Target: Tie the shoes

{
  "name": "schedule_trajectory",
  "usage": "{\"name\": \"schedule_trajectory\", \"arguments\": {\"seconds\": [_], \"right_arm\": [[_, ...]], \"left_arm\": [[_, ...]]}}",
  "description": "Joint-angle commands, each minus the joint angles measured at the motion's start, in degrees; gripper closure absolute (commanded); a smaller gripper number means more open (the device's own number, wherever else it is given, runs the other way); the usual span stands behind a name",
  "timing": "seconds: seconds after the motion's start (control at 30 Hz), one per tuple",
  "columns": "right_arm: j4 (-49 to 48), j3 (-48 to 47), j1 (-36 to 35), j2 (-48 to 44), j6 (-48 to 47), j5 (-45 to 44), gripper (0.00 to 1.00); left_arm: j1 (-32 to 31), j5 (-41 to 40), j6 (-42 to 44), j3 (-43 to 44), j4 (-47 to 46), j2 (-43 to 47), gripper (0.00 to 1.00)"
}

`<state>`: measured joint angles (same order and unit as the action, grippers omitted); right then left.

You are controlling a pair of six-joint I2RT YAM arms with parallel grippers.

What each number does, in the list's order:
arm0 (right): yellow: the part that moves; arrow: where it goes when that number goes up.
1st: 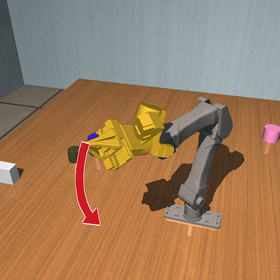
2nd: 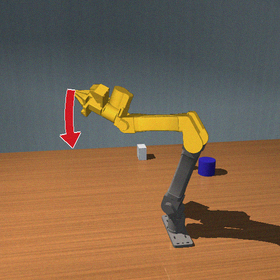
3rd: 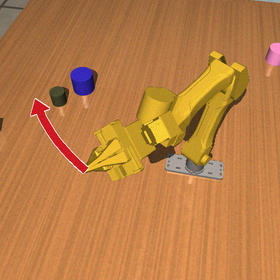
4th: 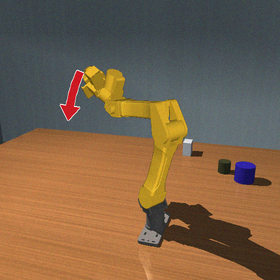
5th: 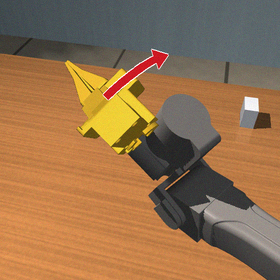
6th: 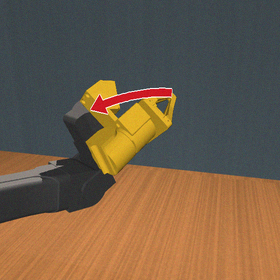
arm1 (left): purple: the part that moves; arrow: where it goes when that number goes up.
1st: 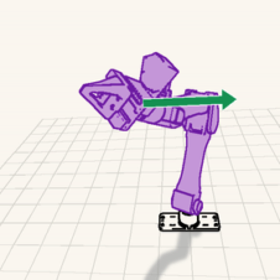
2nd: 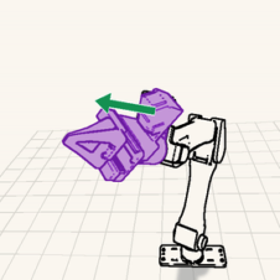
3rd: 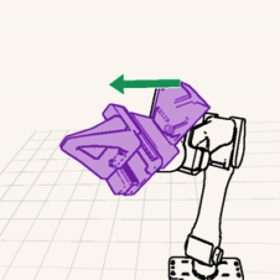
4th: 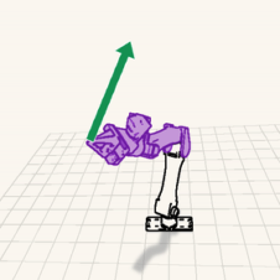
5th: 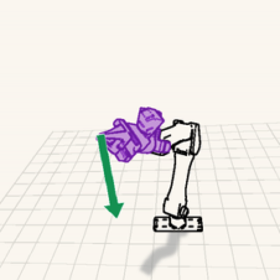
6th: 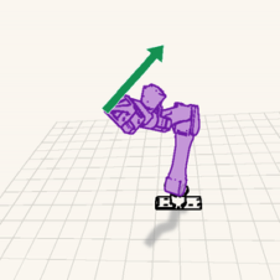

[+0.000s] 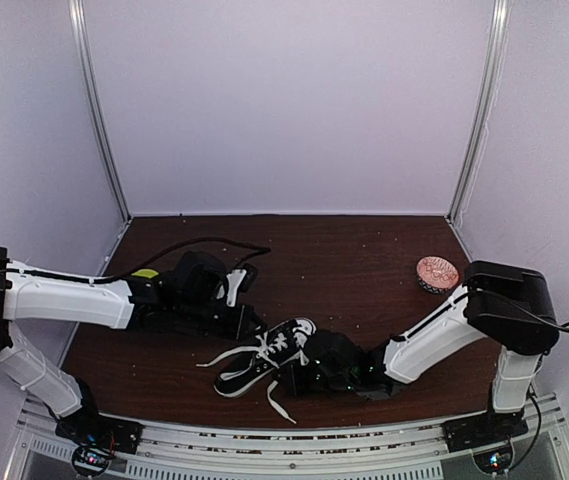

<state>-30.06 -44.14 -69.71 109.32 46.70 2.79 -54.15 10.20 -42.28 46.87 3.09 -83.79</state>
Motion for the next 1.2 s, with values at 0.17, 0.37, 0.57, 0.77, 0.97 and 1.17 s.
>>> {"name": "schedule_trajectory", "arguments": {"seconds": [0.17, 0.37, 0.57, 0.77, 0.97, 1.17], "right_arm": [[0.5, 3.2, 3.3, -5.3, -0.7, -3.4, 1.00], [2.0, 1.0, 5.2, -3.9, -1.5, -1.6, 1.00], [2.6, -1.5, 6.1, -1.7, -2.3, 0.3, 1.00], [5.0, -2.4, 6.7, -4.3, -4.2, 0.6, 1.00], [13.9, -2.9, 4.4, -10.4, -9.4, 1.8, 1.00], [16.7, -4.8, 0.5, -10.7, -10.2, 5.2, 1.00]], "left_arm": [[0.4, 2.4, 0.0, -0.9, -5.9, 0.8, 1.00], [0.4, 3.2, -0.8, -0.6, -8.0, -0.9, 1.00], [0.3, 3.1, -1.7, -0.5, -9.2, -2.5, 1.00], [0.4, 3.0, -1.4, -0.1, -9.2, -2.3, 1.00], [0.4, 2.2, 0.0, 0.7, -6.2, -2.1, 1.00], [0.4, 2.1, 0.1, 0.5, -6.1, -1.7, 1.00]]}}
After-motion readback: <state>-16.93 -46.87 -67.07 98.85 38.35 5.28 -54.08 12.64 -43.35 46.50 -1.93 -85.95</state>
